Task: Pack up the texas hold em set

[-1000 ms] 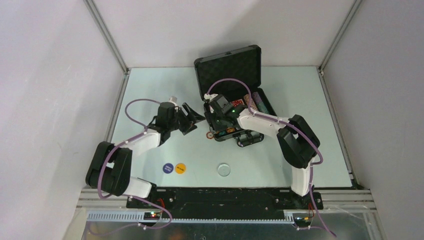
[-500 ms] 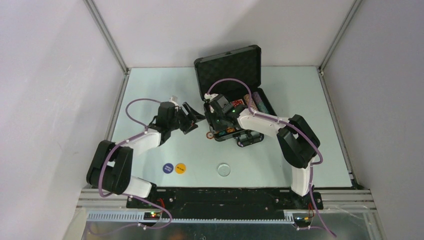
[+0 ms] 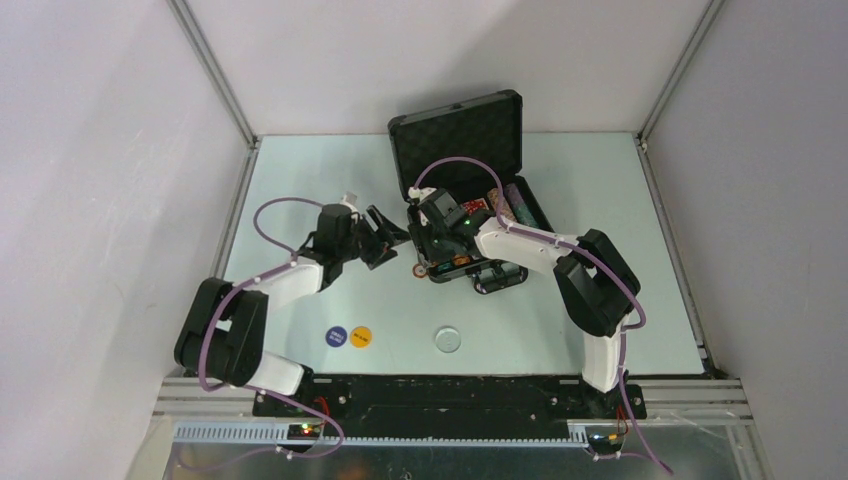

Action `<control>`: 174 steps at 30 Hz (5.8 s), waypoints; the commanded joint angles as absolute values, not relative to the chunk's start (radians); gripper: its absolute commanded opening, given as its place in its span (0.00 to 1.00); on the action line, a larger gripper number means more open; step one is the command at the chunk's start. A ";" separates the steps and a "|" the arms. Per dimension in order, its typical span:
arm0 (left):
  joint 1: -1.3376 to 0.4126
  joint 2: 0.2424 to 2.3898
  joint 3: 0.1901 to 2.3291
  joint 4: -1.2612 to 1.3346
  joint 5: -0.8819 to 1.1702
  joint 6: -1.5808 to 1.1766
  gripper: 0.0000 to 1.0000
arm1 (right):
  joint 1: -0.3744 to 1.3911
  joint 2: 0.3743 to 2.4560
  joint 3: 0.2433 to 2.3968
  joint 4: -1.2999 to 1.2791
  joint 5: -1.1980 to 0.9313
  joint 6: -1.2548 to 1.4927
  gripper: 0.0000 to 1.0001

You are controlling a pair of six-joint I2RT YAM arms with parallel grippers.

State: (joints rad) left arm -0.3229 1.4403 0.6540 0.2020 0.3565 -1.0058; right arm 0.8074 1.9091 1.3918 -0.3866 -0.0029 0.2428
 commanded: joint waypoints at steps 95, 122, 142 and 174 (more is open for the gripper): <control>-0.454 1.736 0.641 0.603 0.488 -1.190 0.13 | 0.811 1.856 1.378 -0.358 -0.031 0.240 0.50; -0.456 1.677 0.640 0.604 0.518 -1.207 0.00 | 0.746 1.562 1.175 -0.331 0.012 0.289 0.62; -0.471 1.576 0.656 0.598 0.525 -1.243 0.00 | 0.720 1.547 1.142 -0.327 0.058 0.288 0.63; -0.532 1.230 0.700 0.584 0.514 -0.949 0.00 | 0.355 1.123 0.771 0.355 -0.858 0.855 0.70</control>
State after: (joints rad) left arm -0.4946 1.2934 0.6479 0.5571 0.4961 -1.0458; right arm 0.3588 1.1213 0.8471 -0.0082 -0.5579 0.6254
